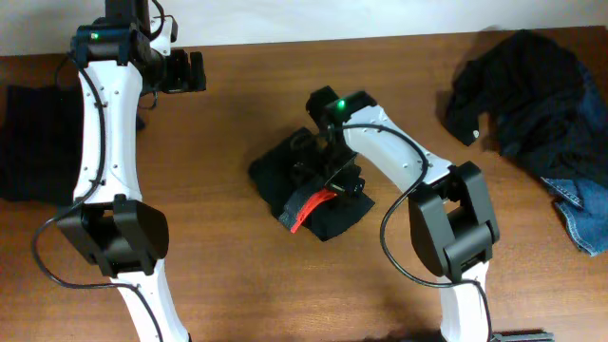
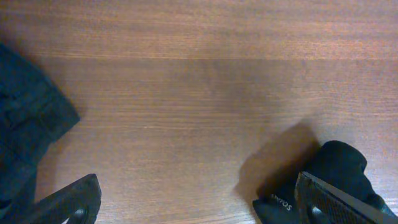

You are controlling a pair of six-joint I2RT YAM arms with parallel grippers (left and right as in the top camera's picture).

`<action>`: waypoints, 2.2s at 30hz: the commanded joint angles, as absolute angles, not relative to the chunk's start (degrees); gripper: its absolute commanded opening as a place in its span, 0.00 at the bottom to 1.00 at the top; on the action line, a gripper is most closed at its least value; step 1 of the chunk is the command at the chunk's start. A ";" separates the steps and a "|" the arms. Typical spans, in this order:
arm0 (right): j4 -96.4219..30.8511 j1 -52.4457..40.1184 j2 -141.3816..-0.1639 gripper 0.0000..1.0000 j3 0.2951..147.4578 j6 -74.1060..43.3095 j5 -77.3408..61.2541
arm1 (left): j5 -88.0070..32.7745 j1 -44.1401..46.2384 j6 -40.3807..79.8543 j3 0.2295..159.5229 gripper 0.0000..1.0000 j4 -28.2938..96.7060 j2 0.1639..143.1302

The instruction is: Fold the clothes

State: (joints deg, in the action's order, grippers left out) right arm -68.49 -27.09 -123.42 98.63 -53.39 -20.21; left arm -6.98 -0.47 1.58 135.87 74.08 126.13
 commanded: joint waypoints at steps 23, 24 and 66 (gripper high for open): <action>-49.47 -14.11 -122.19 1.00 88.07 -4.84 -13.21 | -4.49 -0.71 1.72 136.55 1.00 73.97 125.89; -48.42 -13.78 -122.19 1.00 88.07 -1.54 -13.21 | -4.49 -0.71 1.72 136.55 0.99 73.97 125.89; -55.05 -12.36 -122.56 0.73 96.55 -27.40 -11.31 | -4.47 -0.71 1.72 136.55 0.99 75.09 125.89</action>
